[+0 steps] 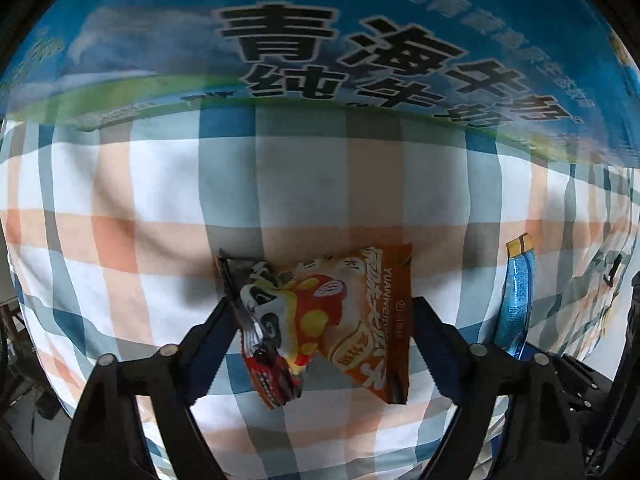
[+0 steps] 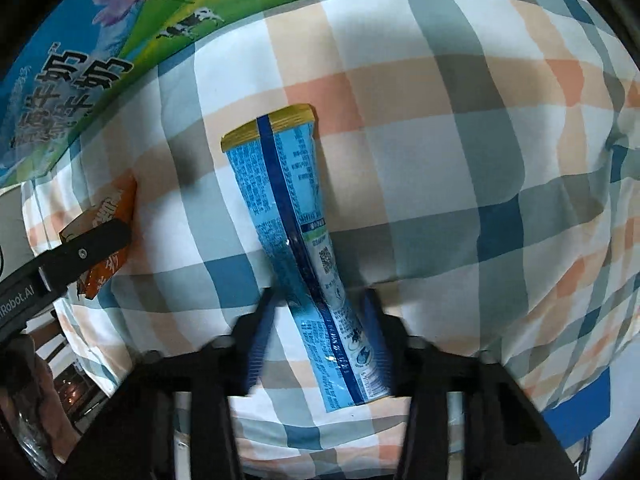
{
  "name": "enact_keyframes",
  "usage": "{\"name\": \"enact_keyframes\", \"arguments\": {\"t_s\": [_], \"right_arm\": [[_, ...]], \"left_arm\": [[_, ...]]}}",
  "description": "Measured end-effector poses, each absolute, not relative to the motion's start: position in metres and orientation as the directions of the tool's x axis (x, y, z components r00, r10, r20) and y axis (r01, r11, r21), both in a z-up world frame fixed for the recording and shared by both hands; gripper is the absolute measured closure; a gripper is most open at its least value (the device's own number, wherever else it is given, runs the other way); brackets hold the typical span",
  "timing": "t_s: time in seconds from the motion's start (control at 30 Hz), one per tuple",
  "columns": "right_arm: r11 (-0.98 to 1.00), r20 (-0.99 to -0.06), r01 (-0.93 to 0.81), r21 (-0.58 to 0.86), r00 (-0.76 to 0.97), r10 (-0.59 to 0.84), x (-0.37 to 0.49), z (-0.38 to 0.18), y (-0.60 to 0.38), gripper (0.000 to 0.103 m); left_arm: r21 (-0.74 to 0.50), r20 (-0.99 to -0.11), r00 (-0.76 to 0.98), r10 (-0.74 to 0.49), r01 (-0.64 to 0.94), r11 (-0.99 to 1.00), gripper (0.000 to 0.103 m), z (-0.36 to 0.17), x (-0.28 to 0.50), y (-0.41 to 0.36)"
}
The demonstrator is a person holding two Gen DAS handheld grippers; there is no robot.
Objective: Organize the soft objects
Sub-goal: 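Grasp the orange panda snack bag with the left gripper while the right grasps the blue ice-pop, then place the panda bag and blue ice-pop into the box and open both grippers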
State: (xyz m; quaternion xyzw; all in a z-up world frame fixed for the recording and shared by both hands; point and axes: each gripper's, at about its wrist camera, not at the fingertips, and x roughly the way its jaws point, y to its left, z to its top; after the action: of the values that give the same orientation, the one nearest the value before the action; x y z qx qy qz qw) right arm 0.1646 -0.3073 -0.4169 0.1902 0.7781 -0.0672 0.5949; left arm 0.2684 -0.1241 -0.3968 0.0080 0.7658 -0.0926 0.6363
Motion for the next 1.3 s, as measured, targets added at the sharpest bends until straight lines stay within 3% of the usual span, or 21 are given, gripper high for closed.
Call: {"name": "enact_keyframes", "arguments": {"t_s": [0.17,0.3,0.5,0.8,1.0,1.3], "right_arm": [[0.927,-0.954,0.359,0.108,-0.225,0.199,0.162,-0.416,-0.297,0.079],[0.933,-0.955,0.34,0.113,-0.222,0.196,0.164,-0.412,-0.287,0.085],[0.936,-0.957,0.317,0.152,-0.188,0.219,0.16,-0.391,-0.276,0.086],[0.925,-0.952,0.267,0.27,-0.07,0.298,0.152,-0.313,-0.269,0.086],[0.923,-0.945,0.206,0.325,0.027,0.327,0.181,-0.243,-0.282,0.086],[0.932,-0.948,0.192,0.308,0.144,0.284,0.251,-0.184,-0.301,0.086]], "left_arm": [[-0.113,-0.984,-0.153,-0.094,0.119,0.986,0.04,-0.387,0.265,-0.114],[-0.091,-0.989,-0.128,-0.075,0.124,0.988,0.043,-0.379,0.252,-0.115],[-0.112,-0.991,-0.085,-0.101,0.127,0.986,0.043,-0.355,0.223,-0.115],[-0.252,-0.968,-0.023,-0.251,0.108,0.962,0.043,-0.285,0.19,-0.105],[-0.302,-0.945,0.079,-0.316,0.158,0.94,0.043,-0.213,0.225,-0.098],[-0.205,-0.946,0.208,-0.249,0.213,0.955,0.043,-0.166,0.309,-0.096]]}}
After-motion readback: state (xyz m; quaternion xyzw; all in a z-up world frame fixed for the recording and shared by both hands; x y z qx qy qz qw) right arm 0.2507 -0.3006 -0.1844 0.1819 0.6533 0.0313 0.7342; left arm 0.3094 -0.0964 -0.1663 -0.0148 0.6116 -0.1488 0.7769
